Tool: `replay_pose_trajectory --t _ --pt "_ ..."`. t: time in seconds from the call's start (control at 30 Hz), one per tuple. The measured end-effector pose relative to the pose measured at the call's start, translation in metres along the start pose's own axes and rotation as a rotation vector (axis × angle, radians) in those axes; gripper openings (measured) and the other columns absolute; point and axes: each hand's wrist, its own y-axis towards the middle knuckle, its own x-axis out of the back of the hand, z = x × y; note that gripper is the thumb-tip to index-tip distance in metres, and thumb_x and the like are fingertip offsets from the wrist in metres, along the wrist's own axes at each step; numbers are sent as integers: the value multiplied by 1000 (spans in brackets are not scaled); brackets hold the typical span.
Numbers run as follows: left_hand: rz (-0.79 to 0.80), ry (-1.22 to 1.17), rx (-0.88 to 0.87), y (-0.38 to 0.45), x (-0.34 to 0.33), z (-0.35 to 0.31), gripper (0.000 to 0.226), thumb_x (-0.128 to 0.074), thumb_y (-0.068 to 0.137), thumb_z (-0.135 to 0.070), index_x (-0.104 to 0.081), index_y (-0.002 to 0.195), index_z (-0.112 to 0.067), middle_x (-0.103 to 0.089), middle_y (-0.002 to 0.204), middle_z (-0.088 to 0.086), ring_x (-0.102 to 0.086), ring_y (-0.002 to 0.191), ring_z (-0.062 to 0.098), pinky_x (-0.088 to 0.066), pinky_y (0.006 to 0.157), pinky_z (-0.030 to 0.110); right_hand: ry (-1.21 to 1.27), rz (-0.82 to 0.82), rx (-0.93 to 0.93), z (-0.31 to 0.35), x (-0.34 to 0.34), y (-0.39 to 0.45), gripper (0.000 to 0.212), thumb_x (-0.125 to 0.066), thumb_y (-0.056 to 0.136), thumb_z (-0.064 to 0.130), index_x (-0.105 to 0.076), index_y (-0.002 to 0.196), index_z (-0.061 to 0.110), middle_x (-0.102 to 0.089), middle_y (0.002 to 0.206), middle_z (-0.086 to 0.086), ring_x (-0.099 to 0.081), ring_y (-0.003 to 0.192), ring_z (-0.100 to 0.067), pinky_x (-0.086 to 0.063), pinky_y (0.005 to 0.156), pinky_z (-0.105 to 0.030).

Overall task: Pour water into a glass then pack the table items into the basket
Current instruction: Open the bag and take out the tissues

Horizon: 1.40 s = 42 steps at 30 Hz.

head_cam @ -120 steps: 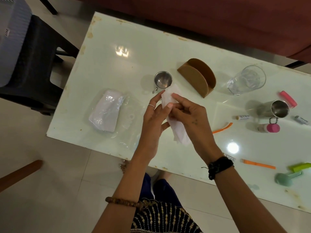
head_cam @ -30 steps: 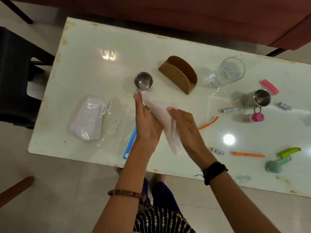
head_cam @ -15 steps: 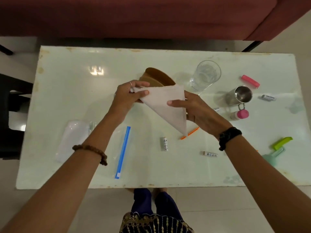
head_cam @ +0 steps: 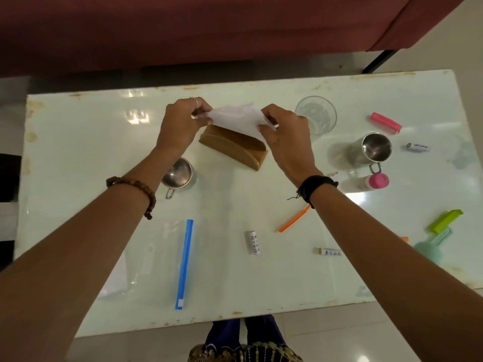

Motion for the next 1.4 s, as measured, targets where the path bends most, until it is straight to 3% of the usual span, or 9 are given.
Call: replay_pose_trajectory --t 0.17,0.43,0.6,0.73,0.87,0.97,1.13,1.27,1.4 --pt "12 103 21 6 -9 17 19 -62 86 -10 -66 103 -4 -68 104 16 -61 96 27 -42 77 24 24 49 -16 -7 -16 1 24 -51 87 0 -61 108 7 -68 98 -11 -61 86 -25 -52 78 -34" --pt "31 238 125 10 -25 32 18 -59 88 -11 -65 105 -7 -56 115 17 -55 105 29 -43 77 31 141 62 -41 -22 -31 -2 29 -57 87 4 -51 114 10 -63 82 1 -63 79 -17 -56 76 -32" --pt "-229 -80 235 -12 -33 17 25 -54 88 1 -56 113 -5 -47 125 16 -51 114 24 -43 90 21 248 25 -102 -32 -31 -4 24 -48 90 6 -57 112 10 -71 87 -4 -65 80 -12 -52 72 -20" --pt "-498 -470 405 -53 -55 -8 25 -49 87 7 -54 111 0 -55 118 16 -55 106 22 -41 86 16 330 -101 -127 -38 -29 -2 28 -41 91 2 -64 106 10 -65 94 -4 -61 91 -14 -46 76 -13" --pt "-342 -822 565 -99 -89 -24 33 -44 96 -13 -46 129 -8 -50 131 4 -47 114 8 -35 90 4 534 32 -209 -37 -29 2 31 -38 97 4 -60 119 2 -59 123 -11 -52 109 -9 -39 89 -5" --pt "-132 -994 601 -105 -99 -24 49 -35 99 -34 -24 145 -26 -28 152 -7 -30 126 -3 -24 107 19 606 240 -319 -37 -31 3 38 -32 101 19 -54 129 6 -55 133 -3 -48 122 -9 -36 88 1" --pt "-14 -1022 460 -90 -95 -25 48 -24 100 -36 -15 146 -29 -24 153 -11 -23 139 3 -18 115 25 680 264 -328 -42 -33 -12 47 -16 103 19 -48 133 2 -52 138 -11 -48 127 -19 -34 110 -28" --pt "17 -1021 469 -77 -90 -31 34 -25 100 -38 -34 133 -39 -49 120 -30 -45 113 -15 -37 95 10 690 262 -335 -48 -40 -24 49 -11 104 20 -43 138 4 -49 140 -11 -43 133 -18 -30 115 -36" --pt "42 -1016 475 -65 -89 -36 44 -25 99 -39 -31 142 -28 -41 145 -3 -37 134 15 -29 114 41 755 238 -349 -50 -46 -32 46 -13 105 19 -40 140 6 -49 139 -5 -41 133 -11 -30 115 -30"
